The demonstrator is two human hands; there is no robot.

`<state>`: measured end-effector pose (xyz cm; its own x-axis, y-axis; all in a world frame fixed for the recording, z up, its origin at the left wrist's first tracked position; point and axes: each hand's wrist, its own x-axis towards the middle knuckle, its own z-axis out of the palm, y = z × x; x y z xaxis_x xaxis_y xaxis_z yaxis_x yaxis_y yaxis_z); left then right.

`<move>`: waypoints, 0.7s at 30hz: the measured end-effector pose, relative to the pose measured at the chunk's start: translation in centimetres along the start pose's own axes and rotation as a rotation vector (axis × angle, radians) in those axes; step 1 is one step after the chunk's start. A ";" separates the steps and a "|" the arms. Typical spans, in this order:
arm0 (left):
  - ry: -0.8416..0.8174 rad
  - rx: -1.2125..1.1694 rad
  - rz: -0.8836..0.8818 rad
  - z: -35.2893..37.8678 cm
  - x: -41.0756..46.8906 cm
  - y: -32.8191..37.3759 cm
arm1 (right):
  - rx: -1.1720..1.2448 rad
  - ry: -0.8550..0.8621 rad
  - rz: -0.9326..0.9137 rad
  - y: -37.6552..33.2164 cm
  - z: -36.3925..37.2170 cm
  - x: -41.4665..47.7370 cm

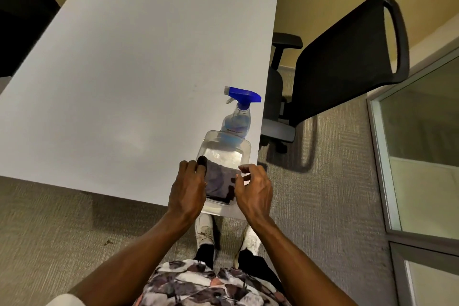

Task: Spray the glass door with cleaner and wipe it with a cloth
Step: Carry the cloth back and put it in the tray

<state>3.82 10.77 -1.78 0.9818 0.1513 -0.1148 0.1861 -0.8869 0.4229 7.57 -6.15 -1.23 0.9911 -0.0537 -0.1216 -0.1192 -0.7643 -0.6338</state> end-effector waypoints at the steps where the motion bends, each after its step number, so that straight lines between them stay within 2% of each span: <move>1: 0.003 -0.003 -0.022 -0.1 0.0 0.0 | 0.017 0.016 -0.001 -0.3 -0.4 0.9; 7: -0.023 -0.169 -0.274 -0.9 -0.1 -0.3 | 0.169 0.043 0.022 -3.7 -3.2 8.5; 15: -0.034 -0.174 -0.311 -1.1 0.1 -0.8 | 0.138 -0.075 0.000 -7.1 -3.0 13.9; 21: -0.037 -0.200 -0.305 -1.0 0.2 -1.0 | 0.200 -0.035 0.042 -7.2 -2.7 13.3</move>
<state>3.90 12.11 -1.27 0.8785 0.3769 -0.2935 0.4777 -0.6997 0.5312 21.77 -3.10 3.78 0.9829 -0.0578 -0.1750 -0.1729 -0.6187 -0.7664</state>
